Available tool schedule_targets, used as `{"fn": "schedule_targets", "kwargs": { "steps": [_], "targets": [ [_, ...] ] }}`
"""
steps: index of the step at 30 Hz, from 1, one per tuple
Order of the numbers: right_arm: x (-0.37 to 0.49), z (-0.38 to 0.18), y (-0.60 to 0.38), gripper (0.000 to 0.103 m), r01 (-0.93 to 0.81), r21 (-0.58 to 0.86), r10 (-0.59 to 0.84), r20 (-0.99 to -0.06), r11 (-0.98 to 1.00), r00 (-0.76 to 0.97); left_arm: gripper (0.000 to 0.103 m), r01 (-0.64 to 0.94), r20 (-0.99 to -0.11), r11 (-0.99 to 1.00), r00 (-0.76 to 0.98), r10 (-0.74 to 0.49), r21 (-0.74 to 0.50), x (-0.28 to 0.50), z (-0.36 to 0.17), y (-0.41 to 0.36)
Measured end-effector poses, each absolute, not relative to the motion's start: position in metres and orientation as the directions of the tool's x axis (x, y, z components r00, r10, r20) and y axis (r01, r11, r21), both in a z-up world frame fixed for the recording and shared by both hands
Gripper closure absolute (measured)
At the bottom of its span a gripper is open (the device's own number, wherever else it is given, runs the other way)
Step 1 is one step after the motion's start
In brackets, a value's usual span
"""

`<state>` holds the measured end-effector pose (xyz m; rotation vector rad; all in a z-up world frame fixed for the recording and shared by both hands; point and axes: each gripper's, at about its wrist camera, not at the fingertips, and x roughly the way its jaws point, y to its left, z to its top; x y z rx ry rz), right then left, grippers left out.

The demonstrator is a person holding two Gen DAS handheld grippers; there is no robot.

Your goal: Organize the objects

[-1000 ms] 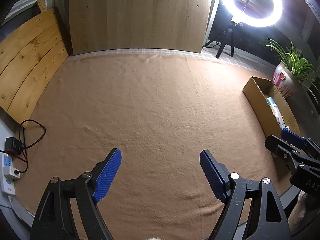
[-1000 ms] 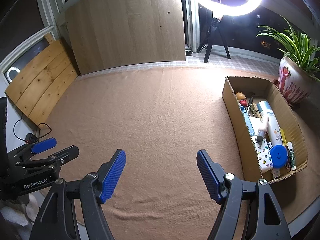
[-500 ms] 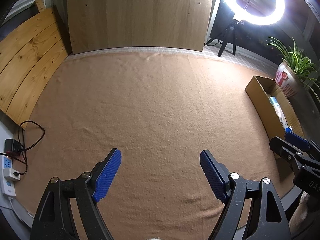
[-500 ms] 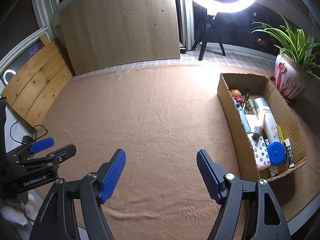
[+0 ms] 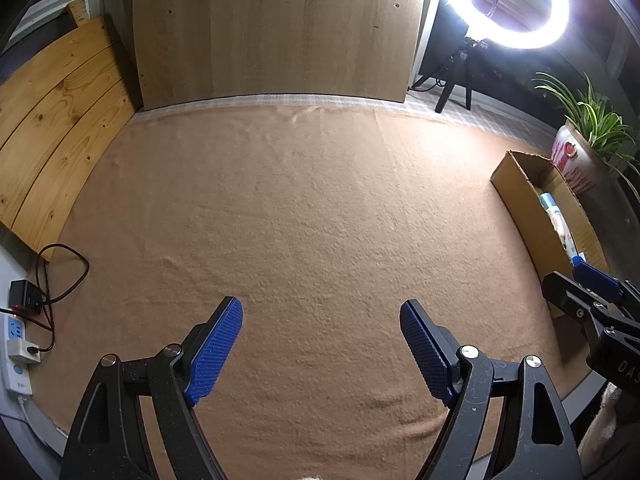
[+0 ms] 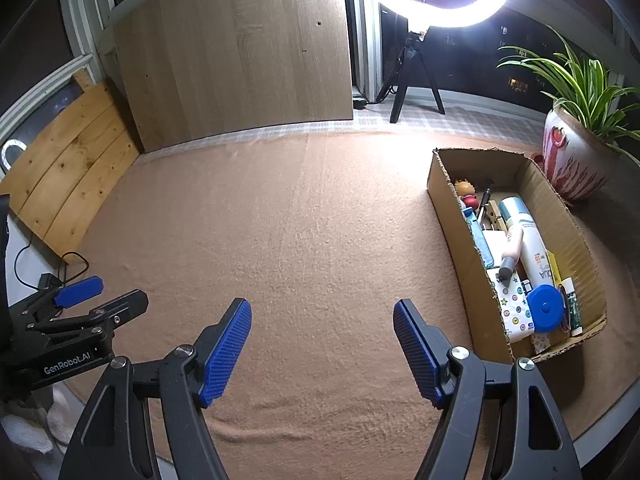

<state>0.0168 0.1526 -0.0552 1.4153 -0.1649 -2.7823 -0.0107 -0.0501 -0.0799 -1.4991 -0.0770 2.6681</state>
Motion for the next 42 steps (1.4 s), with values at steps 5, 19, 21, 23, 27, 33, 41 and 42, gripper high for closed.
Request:
{"fn": "schedule_targets", "kwargs": {
  "steps": [5, 19, 21, 23, 27, 33, 41, 42],
  "targets": [
    [0.0165, -0.0558, 0.1549, 0.033, -0.046, 0.097, -0.052, -0.806, -0.994, -0.589, 0.019, -0.047, -0.852, -0.996, -0.516, 0.094, -0.081, -0.0120, -0.0805, -0.0518],
    [0.0151, -0.0565, 0.1564, 0.033, -0.048, 0.097, -0.050, -0.807, -0.994, -0.588, 0.019, -0.047, -0.852, -0.996, -0.515, 0.095, -0.082, -0.0123, -0.0815, -0.0515],
    [0.0151, -0.0564, 0.1564, 0.033, -0.049, 0.097, -0.050, -0.807, -0.994, -0.589, 0.019, -0.047, -0.852, -0.996, -0.515, 0.094, -0.081, -0.0130, -0.0817, -0.0510],
    [0.0148, -0.0566, 0.1566, 0.033, -0.048, 0.100, -0.052, -0.807, -0.994, -0.589, 0.019, -0.047, -0.852, -0.996, -0.515, 0.094, -0.082, -0.0129, -0.0817, -0.0511],
    [0.0132, -0.0575, 0.1566, 0.033, -0.049, 0.101, -0.053, -0.808, -0.994, -0.587, 0.019, -0.050, -0.854, -0.995, -0.512, 0.095, -0.081, -0.0153, -0.0822, -0.0521],
    [0.0124, -0.0576, 0.1556, 0.033, -0.049, 0.101, -0.053, -0.808, -0.994, -0.587, 0.019, -0.050, -0.854, -0.995, -0.512, 0.095, -0.081, -0.0165, -0.0827, -0.0521],
    [0.0119, -0.0582, 0.1551, 0.033, -0.050, 0.101, -0.053, -0.809, -0.994, -0.585, 0.019, -0.050, -0.854, -0.995, -0.511, 0.095, -0.081, -0.0162, -0.0825, -0.0520],
    [0.0119, -0.0582, 0.1550, 0.033, -0.050, 0.101, -0.053, -0.809, -0.994, -0.585, 0.019, -0.050, -0.854, -0.995, -0.511, 0.095, -0.081, -0.0166, -0.0825, -0.0520]
  ]
}}
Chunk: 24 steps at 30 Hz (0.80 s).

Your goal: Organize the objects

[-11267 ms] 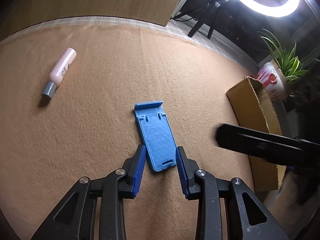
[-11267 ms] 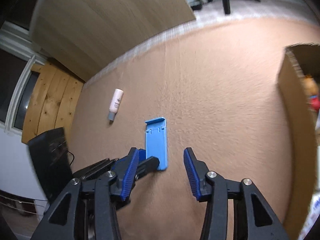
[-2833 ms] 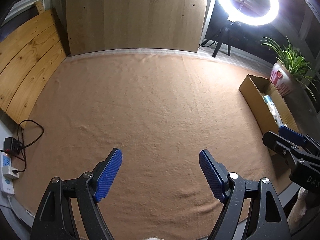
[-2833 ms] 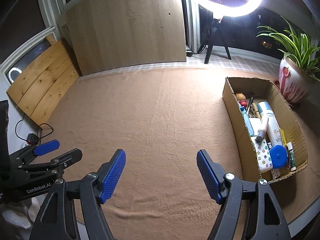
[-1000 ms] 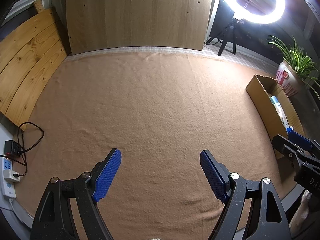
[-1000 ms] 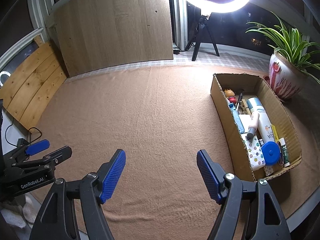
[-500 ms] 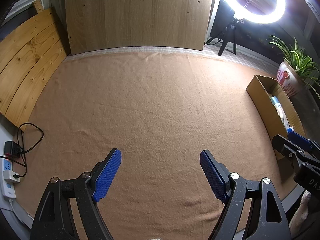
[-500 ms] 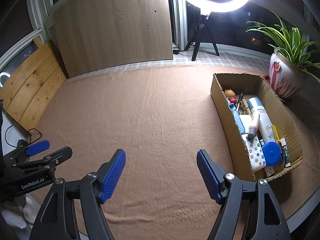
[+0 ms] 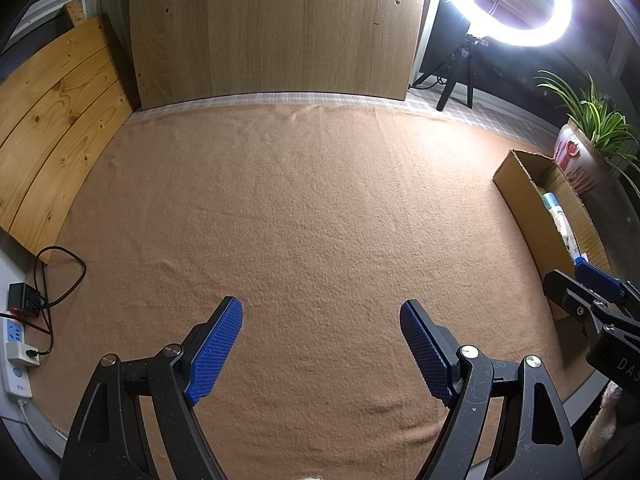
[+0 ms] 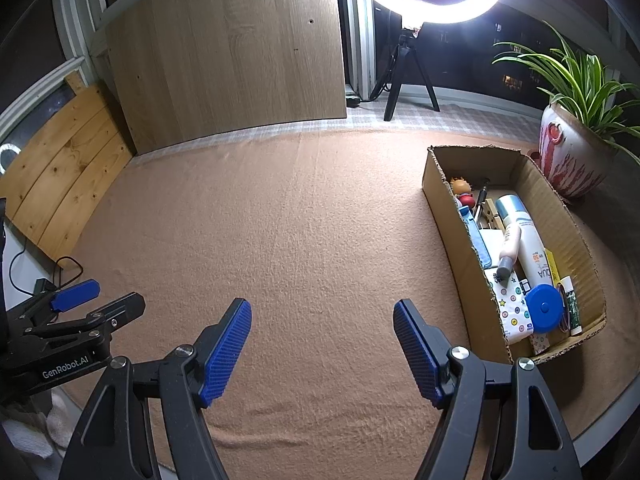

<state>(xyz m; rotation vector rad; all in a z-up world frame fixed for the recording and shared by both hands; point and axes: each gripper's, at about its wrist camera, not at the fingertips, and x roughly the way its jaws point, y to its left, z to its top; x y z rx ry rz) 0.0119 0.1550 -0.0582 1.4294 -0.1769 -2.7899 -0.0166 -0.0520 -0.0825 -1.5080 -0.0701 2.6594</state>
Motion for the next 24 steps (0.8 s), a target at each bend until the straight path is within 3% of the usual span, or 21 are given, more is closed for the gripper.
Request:
{"fn": "schedule_targets", "kwargs": {
  "steps": [24],
  "targets": [
    [0.0129, -0.0586, 0.1544, 0.033, -0.050, 0.100, -0.052, -0.810, -0.994, -0.584, 0.019, -0.051, -0.852, -0.995, -0.514, 0.096, -0.082, -0.0170, -0.0829, -0.0517]
  ]
}}
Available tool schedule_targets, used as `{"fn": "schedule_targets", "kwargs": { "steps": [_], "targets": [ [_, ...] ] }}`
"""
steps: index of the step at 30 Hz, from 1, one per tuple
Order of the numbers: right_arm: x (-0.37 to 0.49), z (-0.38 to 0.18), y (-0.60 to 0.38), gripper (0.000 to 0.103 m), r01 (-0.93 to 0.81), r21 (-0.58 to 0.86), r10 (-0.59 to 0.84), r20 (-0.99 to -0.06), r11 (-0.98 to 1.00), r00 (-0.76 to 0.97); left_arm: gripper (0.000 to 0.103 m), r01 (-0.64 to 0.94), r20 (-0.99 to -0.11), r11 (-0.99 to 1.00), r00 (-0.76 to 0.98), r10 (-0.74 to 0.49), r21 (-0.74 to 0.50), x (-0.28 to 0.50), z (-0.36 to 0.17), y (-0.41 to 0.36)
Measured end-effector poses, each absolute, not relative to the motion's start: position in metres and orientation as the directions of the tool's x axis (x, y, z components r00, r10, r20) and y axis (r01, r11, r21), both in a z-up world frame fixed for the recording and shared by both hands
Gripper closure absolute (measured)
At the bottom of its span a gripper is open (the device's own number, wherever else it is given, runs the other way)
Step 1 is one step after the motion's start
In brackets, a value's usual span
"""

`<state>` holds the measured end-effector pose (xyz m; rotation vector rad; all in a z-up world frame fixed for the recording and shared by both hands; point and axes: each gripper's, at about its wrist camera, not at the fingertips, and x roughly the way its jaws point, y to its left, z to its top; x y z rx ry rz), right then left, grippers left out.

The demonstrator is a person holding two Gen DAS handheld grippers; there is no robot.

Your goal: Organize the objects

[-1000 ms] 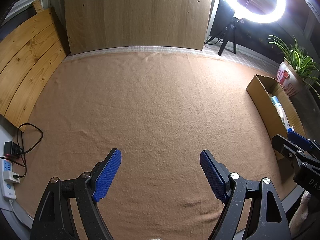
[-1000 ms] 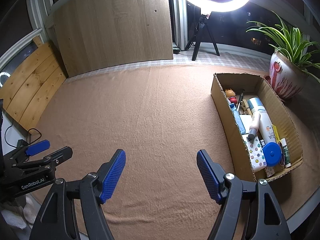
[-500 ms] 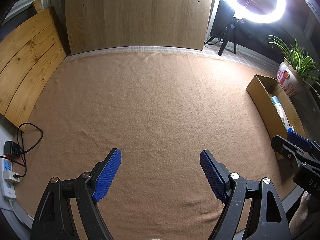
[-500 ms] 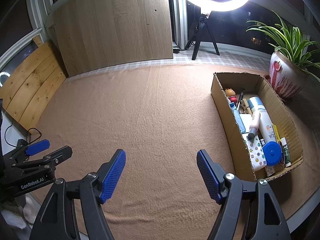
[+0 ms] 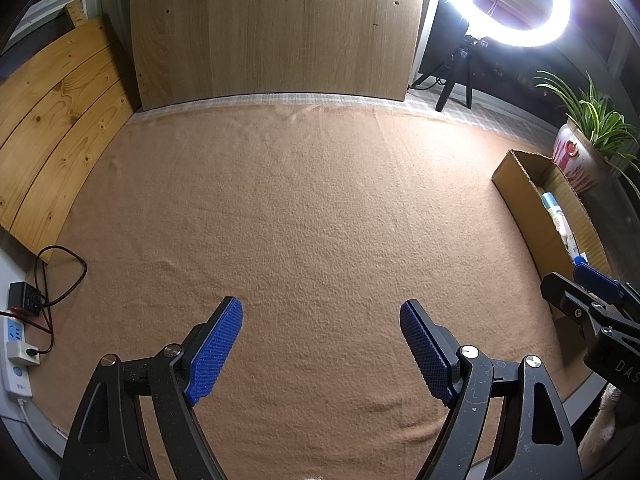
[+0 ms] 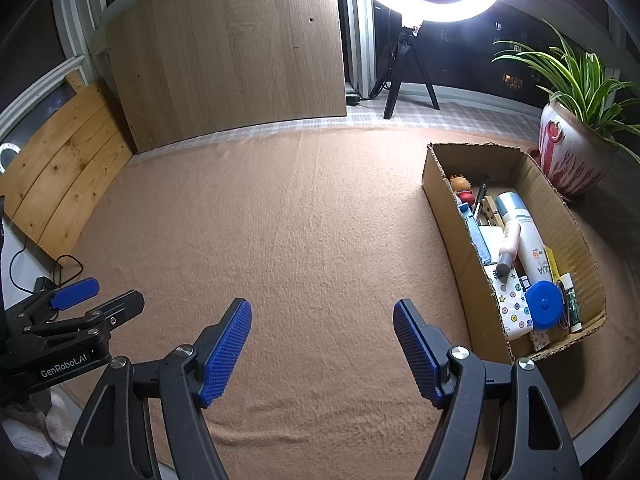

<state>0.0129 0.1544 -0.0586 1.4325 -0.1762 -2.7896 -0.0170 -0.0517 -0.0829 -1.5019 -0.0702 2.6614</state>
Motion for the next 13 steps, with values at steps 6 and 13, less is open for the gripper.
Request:
{"fn": "schedule_targets", "kwargs": {
  "steps": [6, 13],
  "targets": [
    [0.013, -0.062, 0.155, 0.033, -0.050, 0.102, -0.055, -0.817, -0.994, -0.574, 0.019, -0.059, -0.846, -0.995, -0.523, 0.100, -0.081, -0.016, -0.084, -0.053],
    [0.009, -0.069, 0.154, 0.033, -0.054, 0.101, -0.054, -0.827, -0.993, -0.560, 0.019, -0.065, -0.856, -0.992, -0.502, 0.124, -0.105, -0.019, -0.095, -0.054]
  ]
}}
